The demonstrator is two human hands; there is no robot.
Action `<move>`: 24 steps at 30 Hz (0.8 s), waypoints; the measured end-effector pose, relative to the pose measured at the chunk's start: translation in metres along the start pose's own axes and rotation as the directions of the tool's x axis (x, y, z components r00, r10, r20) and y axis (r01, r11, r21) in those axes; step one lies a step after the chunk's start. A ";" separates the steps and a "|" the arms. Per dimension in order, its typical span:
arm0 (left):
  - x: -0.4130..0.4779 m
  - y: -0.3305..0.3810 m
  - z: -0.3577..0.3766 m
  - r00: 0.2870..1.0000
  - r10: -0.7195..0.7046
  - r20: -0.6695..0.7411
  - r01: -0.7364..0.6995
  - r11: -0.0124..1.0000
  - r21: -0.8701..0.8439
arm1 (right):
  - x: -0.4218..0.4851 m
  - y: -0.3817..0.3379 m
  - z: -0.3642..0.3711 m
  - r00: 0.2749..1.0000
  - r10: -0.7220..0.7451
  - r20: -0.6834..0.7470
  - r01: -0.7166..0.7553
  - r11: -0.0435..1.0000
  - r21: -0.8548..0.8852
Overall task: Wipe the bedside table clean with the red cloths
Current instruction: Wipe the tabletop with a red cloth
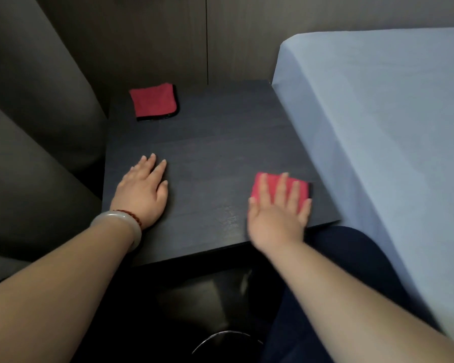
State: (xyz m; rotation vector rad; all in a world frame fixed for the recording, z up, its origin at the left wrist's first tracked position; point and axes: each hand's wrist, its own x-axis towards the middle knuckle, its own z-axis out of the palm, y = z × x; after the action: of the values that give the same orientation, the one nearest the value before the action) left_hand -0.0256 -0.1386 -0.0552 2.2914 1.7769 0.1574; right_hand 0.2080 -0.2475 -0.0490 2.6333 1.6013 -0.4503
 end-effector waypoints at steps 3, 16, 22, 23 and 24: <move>0.000 -0.004 0.004 1.000 0.005 -0.013 -0.005 1.000 -0.001 | -0.048 -0.048 0.018 0.932 -0.362 0.028 0.363 0.932 -0.017; 0.003 0.000 0.002 1.000 0.004 -0.010 -0.003 1.000 0.013 | -0.034 -0.056 0.016 0.899 -0.437 0.030 0.438 0.898 -0.031; 0.003 -0.002 0.003 1.000 0.020 0.011 -0.020 1.000 0.017 | 0.027 -0.043 0.004 0.922 -0.386 0.035 0.387 0.921 -0.038; 0.004 -0.003 0.003 1.000 0.019 0.013 -0.019 1.000 0.018 | 0.043 -0.044 -0.001 0.948 -0.314 0.053 0.316 0.948 -0.037; 0.004 -0.003 0.003 1.000 0.019 0.007 -0.019 1.000 0.018 | 0.053 -0.048 -0.004 0.963 -0.259 0.068 0.262 0.964 -0.044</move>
State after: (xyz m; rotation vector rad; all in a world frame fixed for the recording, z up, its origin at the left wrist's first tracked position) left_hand -0.0271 -0.1346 -0.0588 2.3187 1.7606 0.1369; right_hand 0.1901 -0.1781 -0.0532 2.3546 1.9205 -0.4856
